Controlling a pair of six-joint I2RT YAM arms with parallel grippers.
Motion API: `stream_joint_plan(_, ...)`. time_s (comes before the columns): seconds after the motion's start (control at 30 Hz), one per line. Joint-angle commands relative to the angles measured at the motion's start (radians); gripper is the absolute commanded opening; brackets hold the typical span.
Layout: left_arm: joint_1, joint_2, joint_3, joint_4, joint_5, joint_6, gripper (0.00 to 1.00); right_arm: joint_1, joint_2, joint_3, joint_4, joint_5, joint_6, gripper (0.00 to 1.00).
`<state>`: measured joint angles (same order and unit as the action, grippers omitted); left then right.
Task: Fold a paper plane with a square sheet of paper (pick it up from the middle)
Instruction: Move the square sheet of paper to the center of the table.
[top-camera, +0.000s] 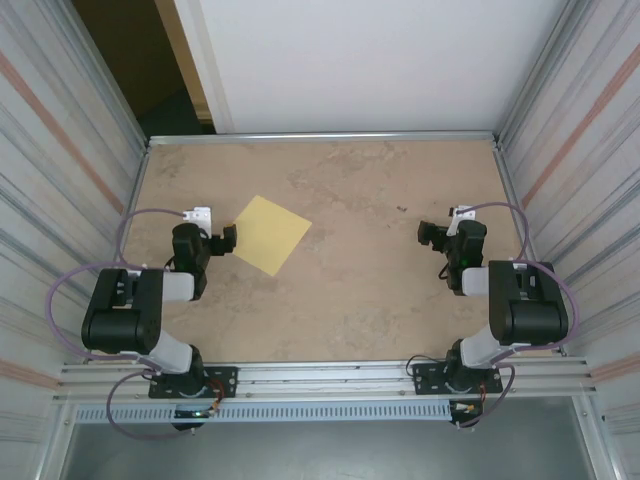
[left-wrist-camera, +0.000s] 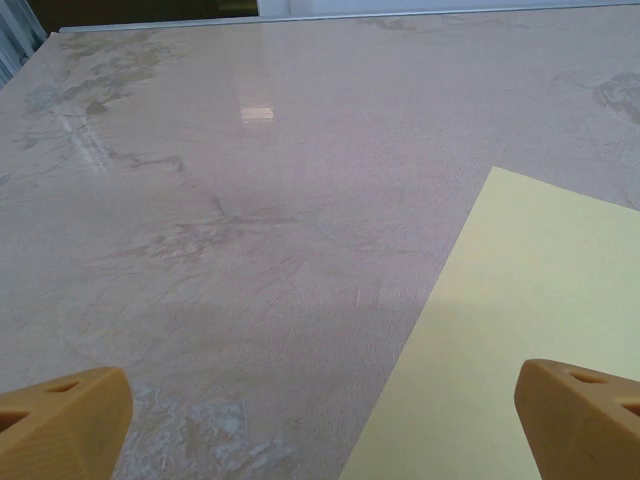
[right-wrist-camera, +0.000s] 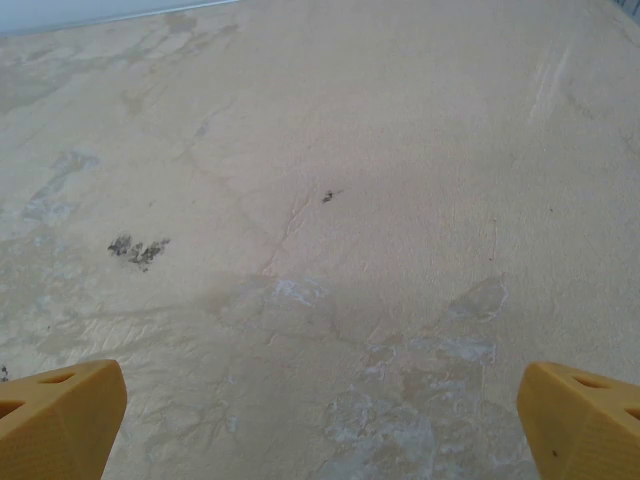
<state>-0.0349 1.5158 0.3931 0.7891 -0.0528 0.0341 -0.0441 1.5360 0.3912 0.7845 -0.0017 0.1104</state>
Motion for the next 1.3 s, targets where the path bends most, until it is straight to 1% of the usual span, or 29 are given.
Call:
stream_joint_plan(0.0, 0.001, -0.003, 0.01, 0.017, -0.004, 0.022, 0.99, -0.001, 0.004, 0.02, 0.008, -0.008, -0.023, 0.99)
stream_joint_plan(0.37, 0.001, -0.004, 0.009, 0.017, -0.004, 0.019, 0.99, -0.002, 0.005, 0.021, 0.008, -0.008, -0.024, 0.99)
stream_joint_plan(0.5, 0.014, -0.005, 0.01, 0.015, 0.027, 0.015, 0.99, -0.004, 0.007, 0.024, 0.005, -0.015, -0.022, 0.99)
stream_joint_plan(1.07, 0.012, -0.011, 0.004, 0.024, 0.016, 0.012, 0.99, -0.002, 0.0, 0.017, 0.014, -0.008, -0.025, 0.99)
stream_joint_plan(1.17, 0.009, -0.066, -0.005, -0.001, -0.057, -0.011, 0.99, 0.013, -0.062, 0.044, -0.074, 0.011, -0.037, 0.99)
stream_joint_plan(1.2, 0.008, -0.103, -0.002, -0.047, -0.074, -0.02, 0.99, 0.023, -0.102, 0.066, -0.152, 0.024, -0.043, 0.99)
stream_joint_plan(1.27, 0.007, -0.178, 0.037, -0.193, -0.121, -0.053, 0.99, 0.05, -0.17, 0.115, -0.279, 0.091, -0.048, 0.99)
